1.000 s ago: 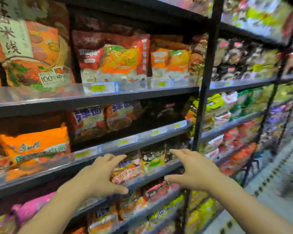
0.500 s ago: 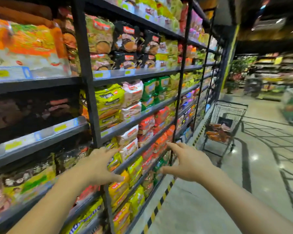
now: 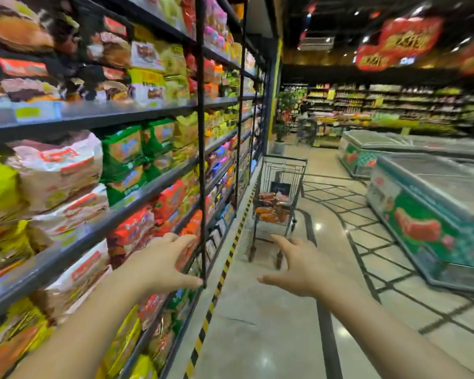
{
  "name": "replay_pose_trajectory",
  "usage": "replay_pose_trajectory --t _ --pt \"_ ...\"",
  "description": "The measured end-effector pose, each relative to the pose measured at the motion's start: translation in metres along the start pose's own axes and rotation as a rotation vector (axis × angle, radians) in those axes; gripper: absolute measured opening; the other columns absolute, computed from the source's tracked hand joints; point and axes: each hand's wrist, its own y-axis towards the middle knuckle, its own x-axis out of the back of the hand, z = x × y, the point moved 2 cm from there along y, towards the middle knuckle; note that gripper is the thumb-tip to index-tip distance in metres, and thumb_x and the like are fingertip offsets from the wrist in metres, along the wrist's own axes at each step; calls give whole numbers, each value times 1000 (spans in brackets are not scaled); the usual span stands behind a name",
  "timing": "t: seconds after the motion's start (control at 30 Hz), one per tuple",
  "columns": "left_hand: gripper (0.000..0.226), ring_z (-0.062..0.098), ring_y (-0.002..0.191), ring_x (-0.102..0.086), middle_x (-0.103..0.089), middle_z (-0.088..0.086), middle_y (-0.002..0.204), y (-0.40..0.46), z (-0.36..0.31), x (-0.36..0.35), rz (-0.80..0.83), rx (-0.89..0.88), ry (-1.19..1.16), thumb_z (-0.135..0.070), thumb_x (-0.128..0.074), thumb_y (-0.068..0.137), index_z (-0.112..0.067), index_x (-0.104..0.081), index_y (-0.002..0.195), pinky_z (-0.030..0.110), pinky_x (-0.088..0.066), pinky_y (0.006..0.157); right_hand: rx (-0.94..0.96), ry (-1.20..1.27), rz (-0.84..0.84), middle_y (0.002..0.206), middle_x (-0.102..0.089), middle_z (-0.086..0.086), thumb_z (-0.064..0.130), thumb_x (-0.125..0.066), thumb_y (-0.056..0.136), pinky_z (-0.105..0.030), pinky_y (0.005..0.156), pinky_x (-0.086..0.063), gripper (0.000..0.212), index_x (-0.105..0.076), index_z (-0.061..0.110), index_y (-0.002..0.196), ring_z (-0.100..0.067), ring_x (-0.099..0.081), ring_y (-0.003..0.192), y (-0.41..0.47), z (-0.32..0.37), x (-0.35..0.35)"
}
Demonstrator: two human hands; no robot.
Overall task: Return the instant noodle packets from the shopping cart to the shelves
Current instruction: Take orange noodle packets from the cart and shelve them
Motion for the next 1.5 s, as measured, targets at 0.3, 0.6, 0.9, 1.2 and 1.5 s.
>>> replay_pose_trajectory --t 0.3,0.6,0.9,1.2,1.5 --pt "104 22 150 -26 -21 -4 165 218 -26 20 52 -140 -5 -77 -65 79 -46 -7 160 45 -47 105 -137 -9 -10 163 -35 1 83 -58 77 -41 110 -42 101 -13 46 159 -24 -37 147 166 -47 20" --pt "102 24 152 -25 -19 -2 167 421 -59 3 105 -160 -1 -78 -62 80 -47 -7 159 49 -42 111 -171 42 -20 158 -42 1 84 -60 76 -44 107 -45 100 -23 40 157 -26 -40 143 338 -133 10" --pt "101 26 155 -21 -19 -4 169 643 -123 23 130 -126 3 -74 -65 80 -44 -11 160 53 -34 118 -130 39 -11 157 -41 0 83 -59 76 -45 108 -46 102 -19 39 159 -26 -43 140 550 -243 42" --pt "96 23 146 -37 -29 -2 164 829 -145 3 162 -124 -87 -75 -64 82 -43 -15 158 50 -44 111 -169 19 85 159 -40 0 86 -58 75 -46 108 -46 102 -20 41 158 -28 -40 142 720 -326 28" --pt "96 23 150 -31 -25 -1 166 1053 -139 -28 266 -161 -144 -72 -63 83 -39 -16 160 44 -42 113 -290 17 157 149 -49 0 87 -60 71 -44 101 -50 103 -25 41 156 -25 -49 134 922 -381 1"
